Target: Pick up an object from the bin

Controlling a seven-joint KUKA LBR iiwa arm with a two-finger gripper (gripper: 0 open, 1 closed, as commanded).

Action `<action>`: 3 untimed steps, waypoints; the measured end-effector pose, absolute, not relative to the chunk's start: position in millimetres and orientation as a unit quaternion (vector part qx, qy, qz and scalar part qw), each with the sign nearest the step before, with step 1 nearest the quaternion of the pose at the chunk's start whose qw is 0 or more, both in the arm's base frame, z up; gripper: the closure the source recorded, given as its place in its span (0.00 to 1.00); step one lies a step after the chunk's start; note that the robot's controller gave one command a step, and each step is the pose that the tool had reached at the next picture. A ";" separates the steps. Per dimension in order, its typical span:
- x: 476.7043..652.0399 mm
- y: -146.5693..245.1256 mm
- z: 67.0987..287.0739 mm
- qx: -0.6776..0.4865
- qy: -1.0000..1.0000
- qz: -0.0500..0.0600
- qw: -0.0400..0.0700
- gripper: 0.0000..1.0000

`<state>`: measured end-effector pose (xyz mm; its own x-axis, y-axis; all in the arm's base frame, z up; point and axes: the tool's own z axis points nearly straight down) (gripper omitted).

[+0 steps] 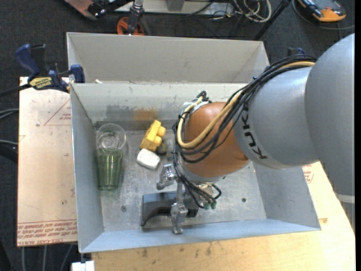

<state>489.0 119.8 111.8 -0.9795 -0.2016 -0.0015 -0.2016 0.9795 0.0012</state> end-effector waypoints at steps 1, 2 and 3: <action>487.5 114.8 77.0 -0.045 0.999 0.002 0.014 0.00; 492.3 113.0 74.2 -0.119 0.993 0.004 0.020 1.00; 492.0 112.1 75.3 -0.128 0.992 0.004 0.019 1.00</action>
Offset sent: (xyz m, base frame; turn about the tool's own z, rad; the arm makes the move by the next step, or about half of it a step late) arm -0.0065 -0.0119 -0.0418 -0.0591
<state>492.0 112.1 75.3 -0.9665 -0.2539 -0.0386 -0.2542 0.9671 0.0031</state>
